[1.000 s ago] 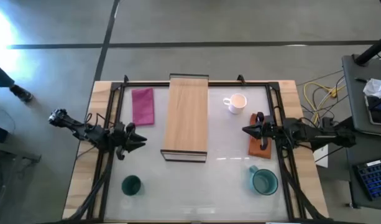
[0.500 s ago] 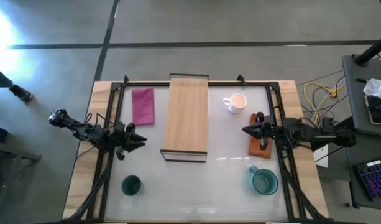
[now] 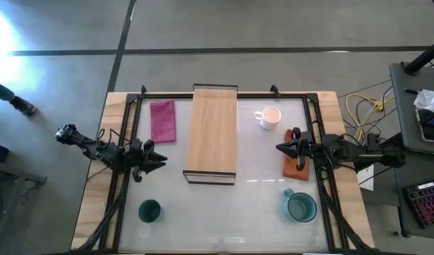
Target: Stack small to large cups/mugs on shelf
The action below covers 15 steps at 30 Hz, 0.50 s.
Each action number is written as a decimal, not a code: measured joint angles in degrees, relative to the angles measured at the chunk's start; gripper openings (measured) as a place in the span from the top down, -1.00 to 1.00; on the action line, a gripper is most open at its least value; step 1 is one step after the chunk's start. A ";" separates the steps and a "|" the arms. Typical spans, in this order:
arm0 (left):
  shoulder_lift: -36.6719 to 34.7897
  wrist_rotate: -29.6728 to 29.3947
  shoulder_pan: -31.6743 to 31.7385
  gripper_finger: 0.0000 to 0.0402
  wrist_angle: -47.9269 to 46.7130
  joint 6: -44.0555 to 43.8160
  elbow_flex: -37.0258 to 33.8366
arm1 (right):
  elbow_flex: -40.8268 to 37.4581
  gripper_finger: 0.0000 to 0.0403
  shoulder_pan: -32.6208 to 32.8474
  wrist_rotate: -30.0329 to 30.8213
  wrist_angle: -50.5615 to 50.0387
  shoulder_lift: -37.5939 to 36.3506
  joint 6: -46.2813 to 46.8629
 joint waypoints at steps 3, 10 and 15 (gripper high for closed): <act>0.01 0.02 0.00 0.46 -0.01 0.00 0.00 | -0.04 0.96 0.00 1.80 1.81 0.24 -0.78; 0.01 0.02 0.00 0.46 0.00 0.00 0.00 | -0.04 0.96 -0.02 6.13 2.42 0.39 -28.73; 0.00 0.02 -0.02 0.46 0.00 0.00 0.00 | 0.00 0.96 0.00 6.16 15.64 1.10 -15.66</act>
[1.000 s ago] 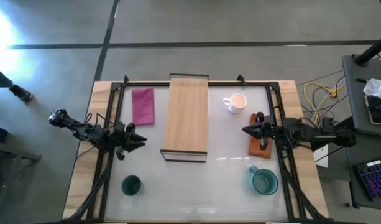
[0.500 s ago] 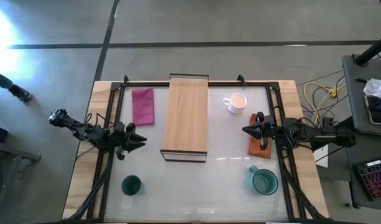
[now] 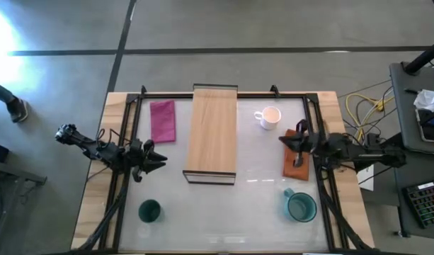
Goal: Stack small to large cups/mugs on shelf
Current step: Put the white mug on the shelf
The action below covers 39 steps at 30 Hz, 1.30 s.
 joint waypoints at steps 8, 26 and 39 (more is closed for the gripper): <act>0.69 -8.34 0.02 0.46 8.68 2.83 0.00 | 0.04 0.96 0.00 18.87 14.86 0.43 33.51; 5.89 -28.37 0.20 0.46 52.13 31.39 5.05 | 23.19 0.96 0.00 15.57 25.91 24.64 7.69; 18.26 -36.87 0.41 0.46 -26.15 10.04 35.54 | 73.39 0.96 -13.60 31.21 -86.93 41.56 50.27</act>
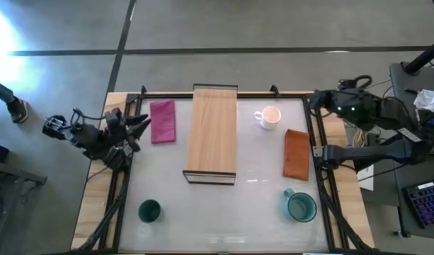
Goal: Stack small to large cups/mugs on shelf
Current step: Put the white mug on the shelf
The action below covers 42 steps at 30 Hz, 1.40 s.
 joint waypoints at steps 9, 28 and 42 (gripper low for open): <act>2.98 6.39 0.00 0.46 -20.77 -26.50 1.97 | 0.00 0.96 -5.77 -11.08 -1.17 6.34 -0.06; 3.02 6.34 4.29 0.46 -20.40 -24.17 2.46 | -5.61 0.94 -37.17 -40.07 7.25 30.23 -29.01; -0.97 1.15 4.50 0.46 -20.96 -21.66 1.32 | -7.05 0.12 -39.50 -46.29 10.63 41.64 -32.51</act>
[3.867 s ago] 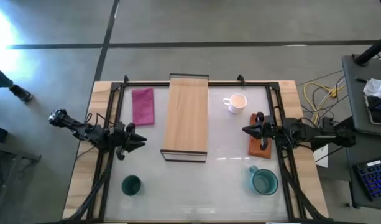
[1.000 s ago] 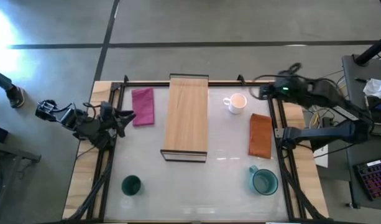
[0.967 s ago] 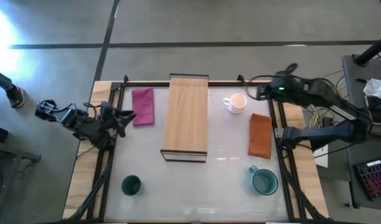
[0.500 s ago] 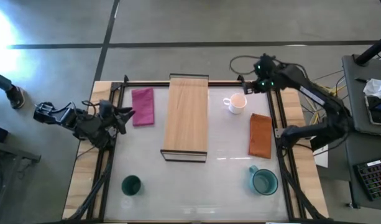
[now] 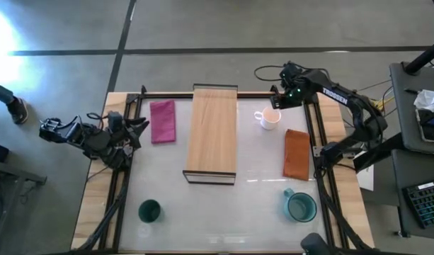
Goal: Stack small to large cups/mugs on shelf
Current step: Put the white mug on the shelf
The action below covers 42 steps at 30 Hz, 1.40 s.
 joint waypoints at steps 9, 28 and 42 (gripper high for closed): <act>-1.36 -1.65 0.00 0.46 0.01 0.12 -0.01 | -2.15 0.14 0.65 -0.27 3.74 3.26 0.87; 1.45 -1.68 0.00 0.46 0.03 -0.02 -0.03 | -10.40 0.94 6.77 3.08 7.49 -0.69 5.47; 1.46 -1.68 0.00 0.46 0.03 1.50 -0.03 | 13.30 0.95 29.86 13.56 -17.89 -12.27 25.95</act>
